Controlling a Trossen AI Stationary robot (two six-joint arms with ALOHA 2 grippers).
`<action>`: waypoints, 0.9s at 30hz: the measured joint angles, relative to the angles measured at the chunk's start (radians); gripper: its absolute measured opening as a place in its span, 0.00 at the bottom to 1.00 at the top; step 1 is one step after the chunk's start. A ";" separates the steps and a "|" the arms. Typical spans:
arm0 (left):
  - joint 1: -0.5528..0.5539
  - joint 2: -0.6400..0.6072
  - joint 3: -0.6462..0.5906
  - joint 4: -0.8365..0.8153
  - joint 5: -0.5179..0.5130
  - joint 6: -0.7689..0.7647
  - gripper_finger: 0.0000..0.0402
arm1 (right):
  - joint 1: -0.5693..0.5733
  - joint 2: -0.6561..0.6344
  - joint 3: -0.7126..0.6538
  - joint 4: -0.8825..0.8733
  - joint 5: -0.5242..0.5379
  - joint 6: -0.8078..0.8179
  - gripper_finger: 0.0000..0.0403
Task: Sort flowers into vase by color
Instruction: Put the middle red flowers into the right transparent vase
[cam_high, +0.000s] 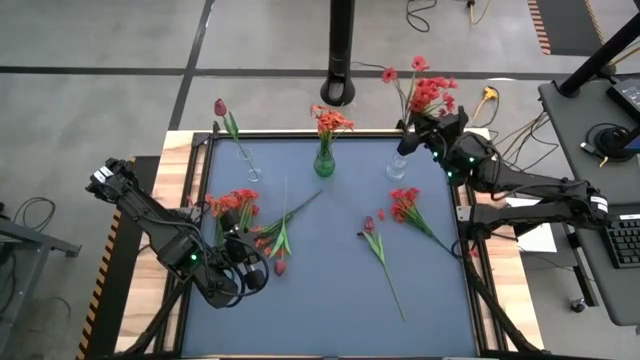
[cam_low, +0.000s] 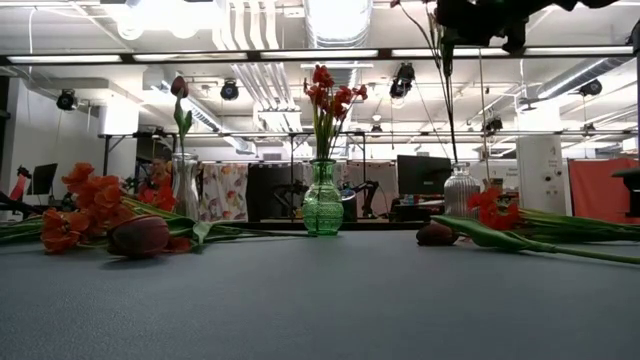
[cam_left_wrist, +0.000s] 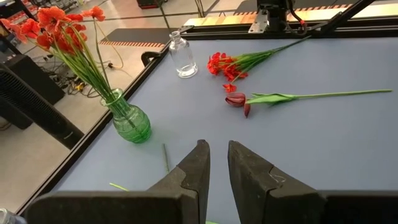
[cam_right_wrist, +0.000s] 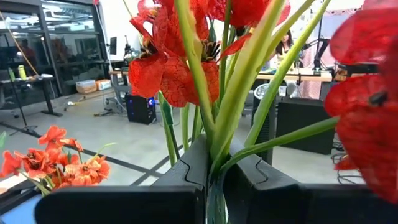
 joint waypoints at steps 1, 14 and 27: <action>0.000 0.000 0.000 0.000 0.000 0.000 0.10 | 0.003 -0.001 0.000 -0.002 0.001 0.000 0.06; 0.000 0.000 0.000 0.000 -0.002 0.000 0.10 | 0.009 0.001 0.000 -0.048 0.010 0.000 0.06; 0.000 0.000 0.000 -0.001 -0.004 0.000 0.10 | 0.009 0.001 0.000 -0.104 0.026 0.059 0.19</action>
